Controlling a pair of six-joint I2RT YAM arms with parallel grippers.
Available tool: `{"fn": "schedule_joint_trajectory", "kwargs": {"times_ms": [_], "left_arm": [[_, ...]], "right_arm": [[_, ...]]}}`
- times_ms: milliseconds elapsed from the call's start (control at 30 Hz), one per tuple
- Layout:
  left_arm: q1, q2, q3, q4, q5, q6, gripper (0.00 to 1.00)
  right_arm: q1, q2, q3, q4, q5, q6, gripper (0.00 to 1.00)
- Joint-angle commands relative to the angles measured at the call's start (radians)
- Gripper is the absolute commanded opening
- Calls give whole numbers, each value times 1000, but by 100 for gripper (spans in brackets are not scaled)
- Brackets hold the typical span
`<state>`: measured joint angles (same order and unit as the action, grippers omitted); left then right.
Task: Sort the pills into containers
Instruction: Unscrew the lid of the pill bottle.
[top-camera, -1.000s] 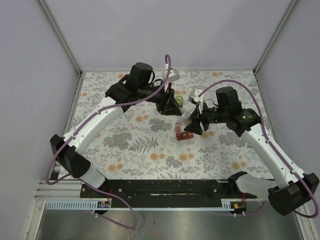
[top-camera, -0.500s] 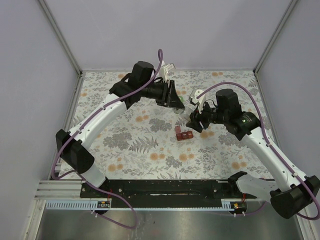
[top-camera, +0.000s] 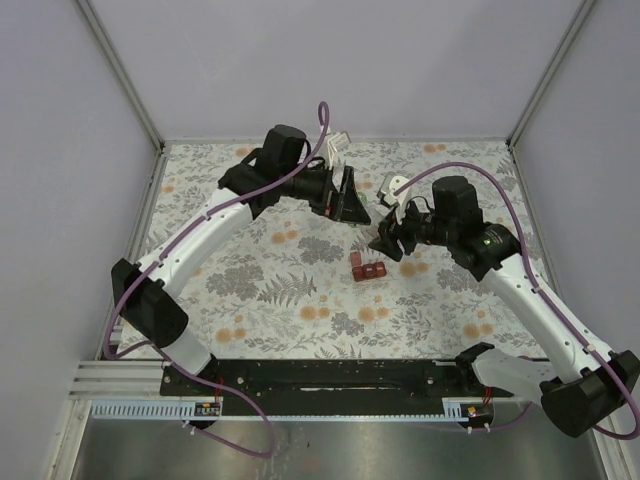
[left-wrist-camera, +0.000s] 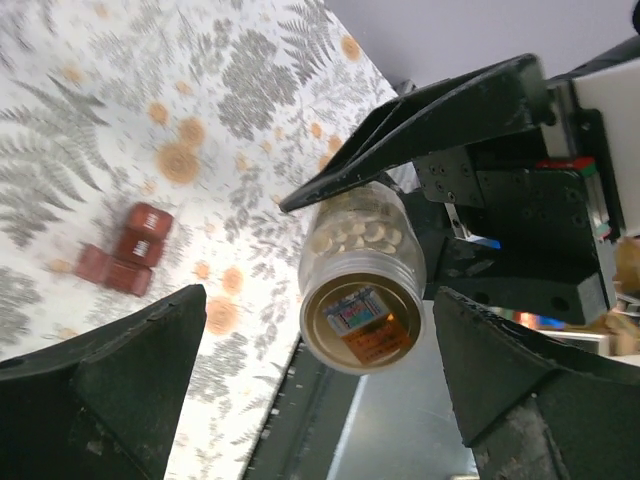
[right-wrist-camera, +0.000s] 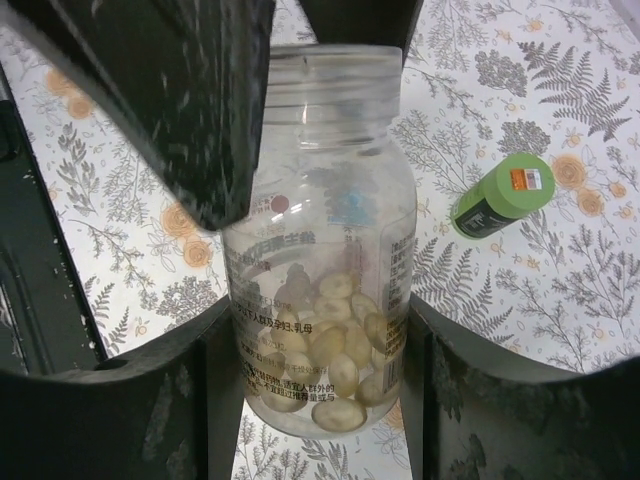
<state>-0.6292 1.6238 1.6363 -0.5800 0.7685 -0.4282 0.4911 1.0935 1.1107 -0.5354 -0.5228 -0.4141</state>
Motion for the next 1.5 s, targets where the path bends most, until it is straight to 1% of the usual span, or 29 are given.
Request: {"fn": "schedule_joint_trajectory", "kwargs": {"times_ms": [0,33,100,167,200,267,333,467,600,767,833,933,1100,1200,1367,1467], "left_arm": [[37,-131,11,54,-11,263,99],[40,-151,8,55,-5,325,99],[42,-183,0,33,30,513,99],[42,-199,13,-35,67,682,99],[42,-199,22,-73,96,762,99],[42,-199,40,-214,168,957,99],[40,-194,53,-315,233,1128,99],[39,-186,51,-408,284,1339,99],[33,-173,49,-466,319,1491,99],[-7,-157,39,-483,313,1551,99],[-18,-153,37,-483,311,1554,97],[-23,-145,40,-478,313,1556,90],[-23,-137,51,-468,302,1533,73],[-24,-133,42,-466,299,1534,72],[-24,-133,25,-451,302,1519,74],[-27,-131,22,-435,299,1504,71]], "right_arm": [[9,3,12,19,-77,9,0],[10,8,14,8,-98,9,0],[10,23,20,-29,-143,5,0],[9,39,29,-63,-202,-3,0],[9,49,32,-78,-236,-6,0],[9,74,44,-113,-302,-11,0],[9,101,64,-147,-356,-18,0],[9,135,93,-185,-442,-26,0],[7,170,124,-236,-517,-45,0],[9,227,175,-339,-598,-106,0],[9,246,190,-366,-612,-123,0],[9,259,195,-377,-623,-129,0],[7,258,195,-382,-620,-135,0],[10,255,195,-385,-617,-138,0],[7,253,190,-380,-611,-138,0],[9,253,192,-376,-608,-132,0]]}}
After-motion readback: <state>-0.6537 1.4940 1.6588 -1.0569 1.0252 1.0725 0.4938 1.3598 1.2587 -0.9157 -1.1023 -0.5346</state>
